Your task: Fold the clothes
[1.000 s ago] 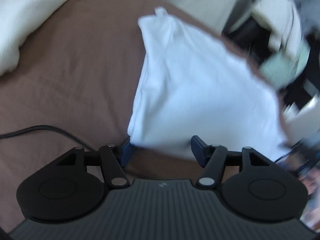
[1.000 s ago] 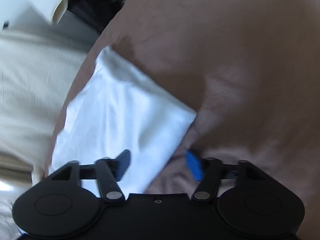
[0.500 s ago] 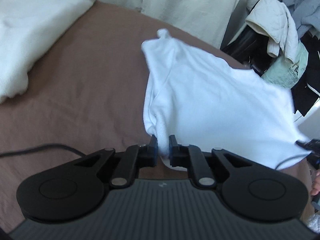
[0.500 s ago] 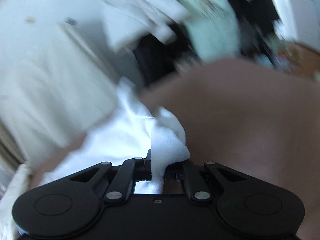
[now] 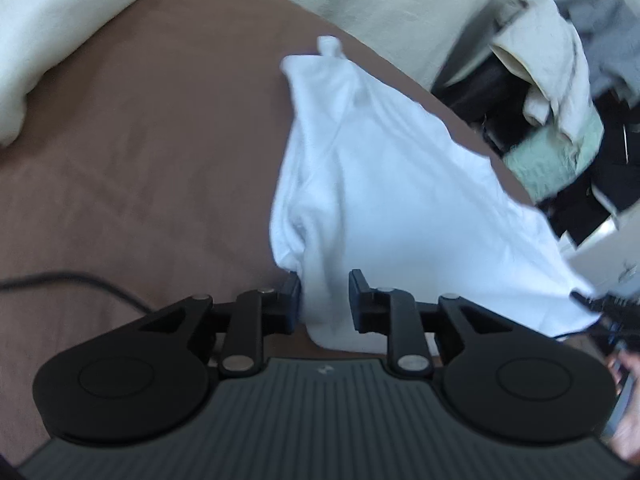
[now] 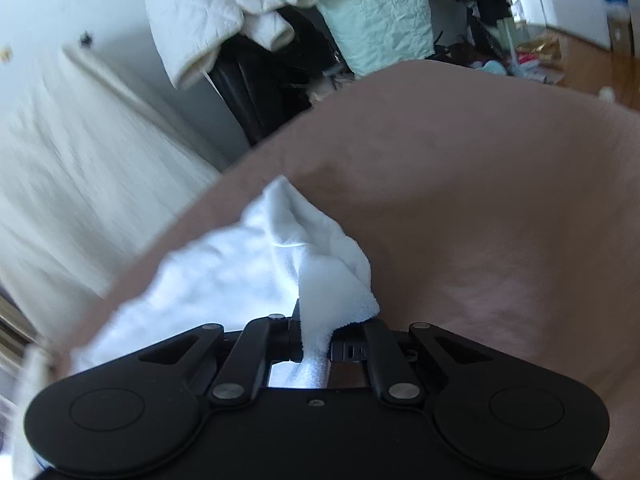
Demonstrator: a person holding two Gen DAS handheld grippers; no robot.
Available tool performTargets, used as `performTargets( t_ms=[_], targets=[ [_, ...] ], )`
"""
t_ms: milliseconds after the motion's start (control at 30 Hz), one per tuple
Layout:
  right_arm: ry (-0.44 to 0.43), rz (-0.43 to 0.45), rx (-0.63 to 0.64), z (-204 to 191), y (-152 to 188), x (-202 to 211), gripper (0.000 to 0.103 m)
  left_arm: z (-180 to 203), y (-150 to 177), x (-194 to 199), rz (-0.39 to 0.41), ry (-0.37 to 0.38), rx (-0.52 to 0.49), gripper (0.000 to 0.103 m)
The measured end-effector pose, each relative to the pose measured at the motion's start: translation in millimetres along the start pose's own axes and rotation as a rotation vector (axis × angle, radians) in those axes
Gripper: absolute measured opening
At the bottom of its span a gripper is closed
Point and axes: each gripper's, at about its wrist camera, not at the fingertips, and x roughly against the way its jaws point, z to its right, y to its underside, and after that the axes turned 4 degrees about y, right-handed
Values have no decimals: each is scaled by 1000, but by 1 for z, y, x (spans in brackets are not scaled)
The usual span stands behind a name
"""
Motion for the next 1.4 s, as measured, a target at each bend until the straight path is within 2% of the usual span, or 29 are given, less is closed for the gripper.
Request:
performTargets(
  t_ms=[133,167,200,267,300,400,433,467,567,633,667,733,767,800,833,933,1033,1100,1133,1167,1233,1267,1367,1400],
  targets=[
    [37,-26,-2,5,3,-13,9,25,7,1,42,-98,-156,9],
    [20,-30,-16,8,4,-14,9,31,8,10,67,-104,-173,8],
    [-19,-18,-36,10,1,-9,9,36,9,20,92,-110,-189,8],
    [-85,11,-56,12,-7,6,9,34,8,44,131,-72,-127,8],
    [-99,23,-44,9,-12,15,8,32,10,44,115,-66,-135,8],
    [-64,117,139,-15,-17,42,8,26,16,44,64,-47,-163,8],
    [-48,119,169,-20,-16,39,8,28,21,32,19,-98,-218,8],
    [-35,109,182,-23,-15,32,8,25,26,21,-19,-133,-213,8],
    [35,53,205,-31,-3,11,8,18,29,20,-14,-113,-129,8],
    [68,79,275,-45,2,14,9,21,23,26,-27,-124,-150,10],
    [65,93,309,-50,3,18,9,23,17,27,-57,-137,-139,10],
    [50,118,364,-58,3,24,9,31,3,29,-169,-123,-146,12],
    [29,123,397,-65,6,26,9,35,-5,30,-225,-115,-150,17],
    [3,125,431,-74,9,27,9,36,-9,37,-242,-95,-169,18],
    [-23,126,466,-83,12,28,9,36,-15,46,-235,-101,-192,18],
    [-99,138,584,-113,25,34,9,38,-24,77,-102,-107,-289,18],
    [-221,166,731,-159,45,46,10,16,-31,92,6,76,-151,20],
    [-320,171,826,-191,62,57,10,1,-28,86,48,125,-52,20],
    [-365,157,870,-207,72,61,10,-6,-27,83,70,148,-2,19],
    [-416,119,891,-221,83,61,10,-7,-25,76,56,147,26,19],
    [-516,-17,895,-239,109,47,10,-1,-23,61,37,154,54,19],
    [-538,-80,921,-246,125,36,10,2,-22,57,46,165,45,19],
    [-502,-212,998,-248,172,3,10,7,-15,46,56,172,32,19],
    [-494,-230,1003,-245,181,-2,10,6,-14,42,43,173,37,19]
  ],
)
